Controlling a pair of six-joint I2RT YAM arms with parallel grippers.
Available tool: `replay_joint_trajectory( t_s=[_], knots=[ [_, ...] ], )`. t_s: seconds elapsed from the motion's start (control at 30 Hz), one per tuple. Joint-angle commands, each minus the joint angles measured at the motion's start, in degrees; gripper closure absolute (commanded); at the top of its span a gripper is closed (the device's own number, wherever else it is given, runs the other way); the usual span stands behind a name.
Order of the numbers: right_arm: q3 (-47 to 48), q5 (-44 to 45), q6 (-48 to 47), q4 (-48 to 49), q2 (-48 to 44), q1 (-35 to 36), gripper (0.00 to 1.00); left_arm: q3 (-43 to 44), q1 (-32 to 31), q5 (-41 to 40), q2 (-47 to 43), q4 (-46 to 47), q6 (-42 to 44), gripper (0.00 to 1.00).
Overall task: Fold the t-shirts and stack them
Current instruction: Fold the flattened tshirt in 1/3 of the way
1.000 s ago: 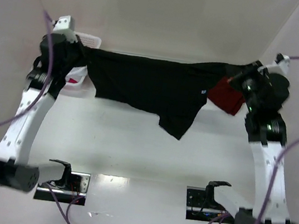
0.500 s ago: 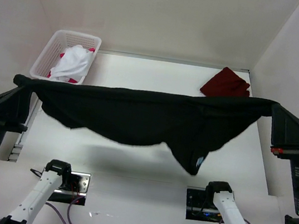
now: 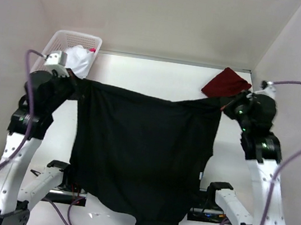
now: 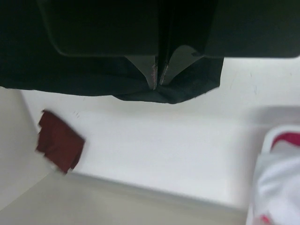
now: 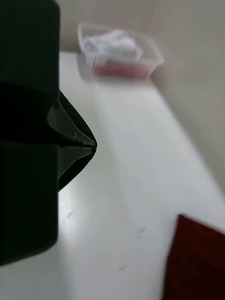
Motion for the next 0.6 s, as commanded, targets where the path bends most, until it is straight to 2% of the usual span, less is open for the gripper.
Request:
replay_joint_trajectory(
  t_s=[0.0,0.17,0.3,0.57],
  knots=[
    [-6.5,2.1,0.8,7.1,1.5,0.1,1.0,-2.9,0.1,0.8,1.4,5.3,-0.9,1.0],
    [-13.9,1.4,2.2,15.7,8.8,-0.4,1.0,-7.8,0.1,1.5,10.2,8.8,-0.4,1.0],
    [-14.4,1.4,2.7,20.4,18.6,-0.4,1.0,-8.4,0.1,1.5,18.6,12.6,-0.9,1.0],
    [-5.6,3.1,3.2,24.9,35.4,-0.4,1.0,1.5,-0.4,0.2,40.5,14.6,-0.9,1.0]
  ],
)
